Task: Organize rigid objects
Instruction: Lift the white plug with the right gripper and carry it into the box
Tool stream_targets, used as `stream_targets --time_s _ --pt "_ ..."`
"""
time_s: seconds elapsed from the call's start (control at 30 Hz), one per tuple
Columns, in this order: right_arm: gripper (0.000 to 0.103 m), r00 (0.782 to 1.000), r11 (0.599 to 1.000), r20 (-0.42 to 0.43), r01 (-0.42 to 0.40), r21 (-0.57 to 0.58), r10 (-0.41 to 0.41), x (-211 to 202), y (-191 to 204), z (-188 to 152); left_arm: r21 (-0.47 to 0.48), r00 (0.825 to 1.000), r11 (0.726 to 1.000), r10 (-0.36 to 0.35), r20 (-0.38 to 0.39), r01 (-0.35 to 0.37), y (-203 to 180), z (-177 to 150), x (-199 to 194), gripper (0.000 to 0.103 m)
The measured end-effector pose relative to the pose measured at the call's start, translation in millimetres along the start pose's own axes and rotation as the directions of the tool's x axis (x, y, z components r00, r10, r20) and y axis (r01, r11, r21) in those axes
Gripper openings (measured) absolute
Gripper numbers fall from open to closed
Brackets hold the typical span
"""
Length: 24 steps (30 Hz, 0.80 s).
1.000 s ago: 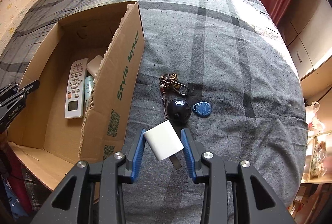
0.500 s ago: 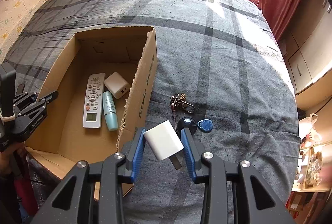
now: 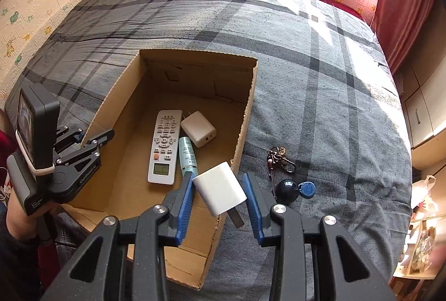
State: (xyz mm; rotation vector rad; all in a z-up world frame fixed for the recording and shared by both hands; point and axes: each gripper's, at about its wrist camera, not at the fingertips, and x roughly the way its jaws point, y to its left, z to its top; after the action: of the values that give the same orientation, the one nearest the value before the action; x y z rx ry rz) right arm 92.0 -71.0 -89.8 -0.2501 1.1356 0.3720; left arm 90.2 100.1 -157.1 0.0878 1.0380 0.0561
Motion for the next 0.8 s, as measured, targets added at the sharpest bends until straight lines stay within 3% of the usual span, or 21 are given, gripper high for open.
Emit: stream_targets --time_s 0.8 --pt "0.038 0.989 0.992 -0.144 -0.055 -0.115 0.038 68 62 3 -0.006 1.0 1.0 -0.007 -0.001 0.007 1 0 -1 0.016"
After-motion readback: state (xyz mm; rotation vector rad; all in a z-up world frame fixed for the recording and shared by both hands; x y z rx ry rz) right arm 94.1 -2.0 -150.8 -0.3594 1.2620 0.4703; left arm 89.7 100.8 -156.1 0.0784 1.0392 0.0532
